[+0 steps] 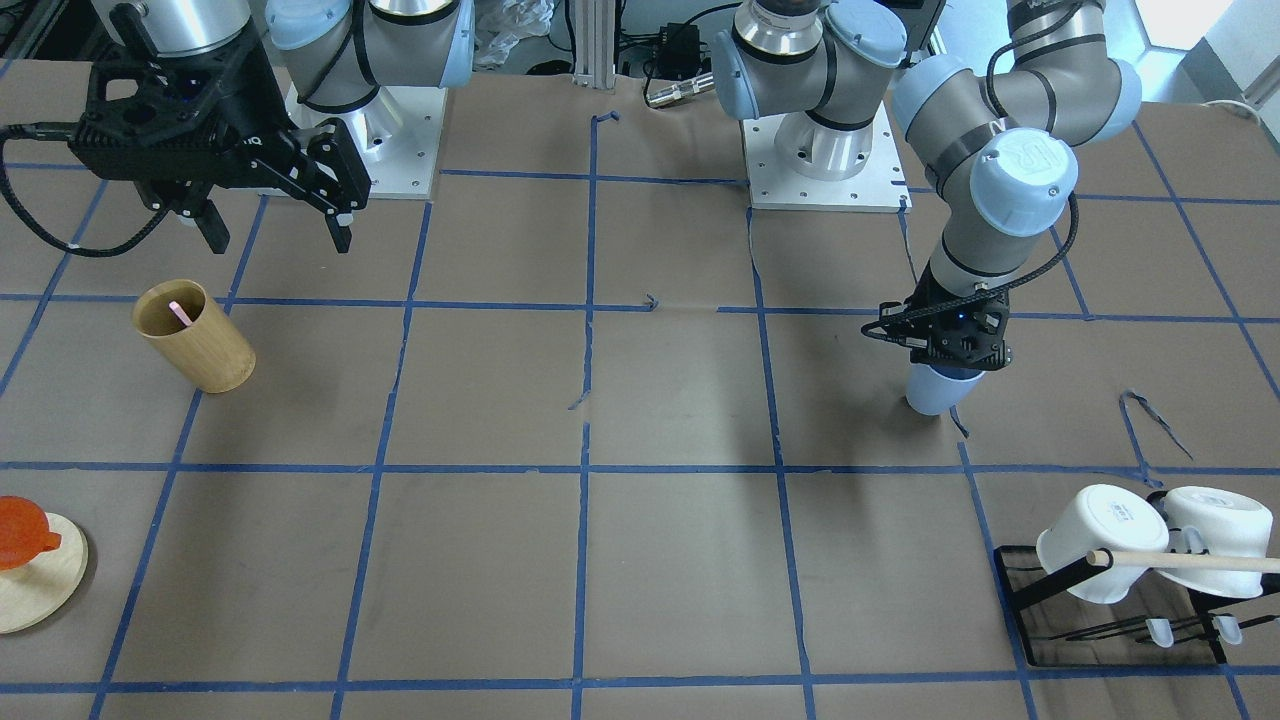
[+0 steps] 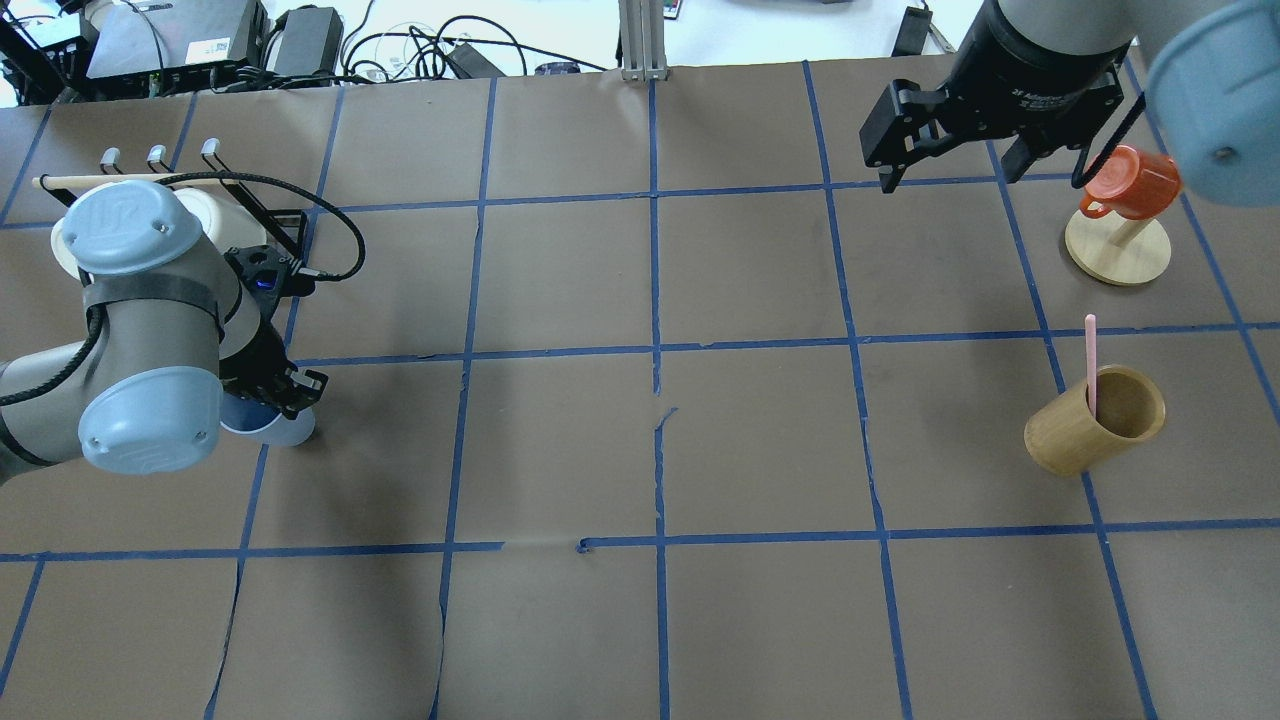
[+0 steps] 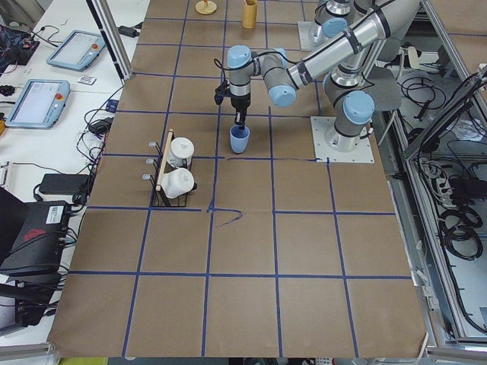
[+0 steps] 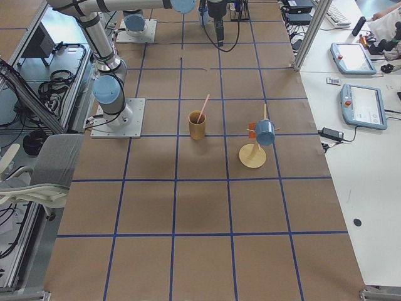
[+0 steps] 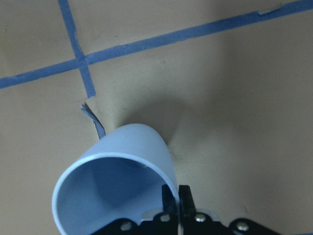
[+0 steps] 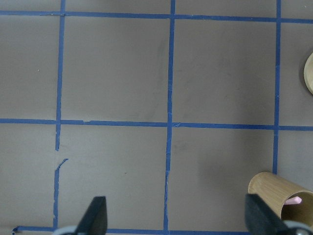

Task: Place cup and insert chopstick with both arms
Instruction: 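Carry the light blue cup with the left gripper toward the table center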

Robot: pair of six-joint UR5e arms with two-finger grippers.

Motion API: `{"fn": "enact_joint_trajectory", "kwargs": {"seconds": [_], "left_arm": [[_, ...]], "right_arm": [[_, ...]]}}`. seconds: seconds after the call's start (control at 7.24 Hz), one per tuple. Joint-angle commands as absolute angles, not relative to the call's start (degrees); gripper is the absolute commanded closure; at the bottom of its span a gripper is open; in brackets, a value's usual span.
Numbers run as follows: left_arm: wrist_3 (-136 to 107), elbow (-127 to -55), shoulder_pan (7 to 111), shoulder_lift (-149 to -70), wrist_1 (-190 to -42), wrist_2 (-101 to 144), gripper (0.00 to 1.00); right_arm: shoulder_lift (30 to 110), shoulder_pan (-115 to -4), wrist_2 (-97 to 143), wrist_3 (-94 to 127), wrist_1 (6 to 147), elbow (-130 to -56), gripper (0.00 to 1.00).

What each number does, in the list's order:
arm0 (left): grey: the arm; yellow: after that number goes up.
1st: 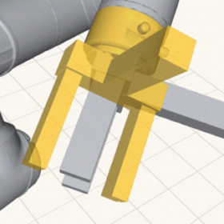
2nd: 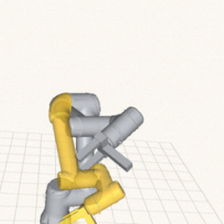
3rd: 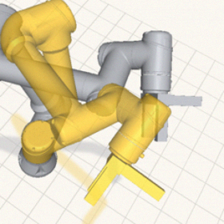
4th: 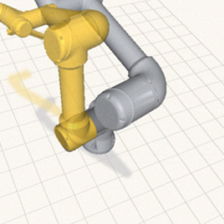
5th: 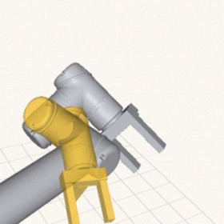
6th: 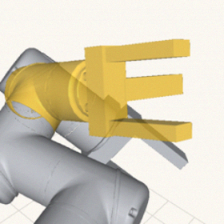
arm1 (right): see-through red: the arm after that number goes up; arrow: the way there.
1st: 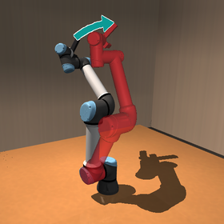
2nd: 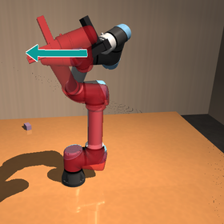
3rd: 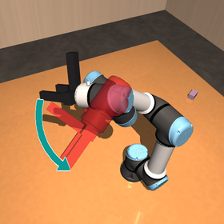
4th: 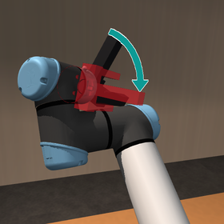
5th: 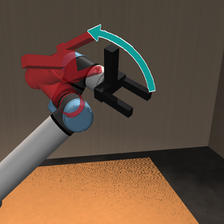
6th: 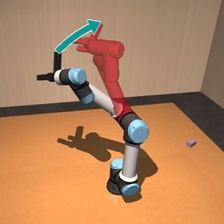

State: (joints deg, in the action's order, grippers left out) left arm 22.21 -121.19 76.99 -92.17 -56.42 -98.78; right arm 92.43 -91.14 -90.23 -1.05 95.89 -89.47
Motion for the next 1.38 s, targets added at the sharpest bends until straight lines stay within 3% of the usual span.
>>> {"fn": "enact_joint_trajectory", "kwargs": {"seconds": [0.0,0.41,0.83,1.24], "left_arm": [[8.17,-116.22,87.56,-93.33,-57.65,-98.52,1.00],[-10.88,-103.75,102.35,-98.85,-65.48,-91.50,1.00],[-12.66,-91.17,107.66,-111.49,-57.88,-89.32,1.00],[-11.61,-87.98,112.31,-119.69,-51.16,-87.71,1.00]], "right_arm": [[92.46,-91.14,-90.26,-1.05,95.89,-89.47,0.00],[92.46,-91.14,-90.26,-1.05,95.89,-89.47,0.00],[92.46,-91.14,-90.26,-1.05,95.89,-89.47,0.00],[92.46,-91.14,-90.26,-1.05,95.89,-89.47,0.00]]}}
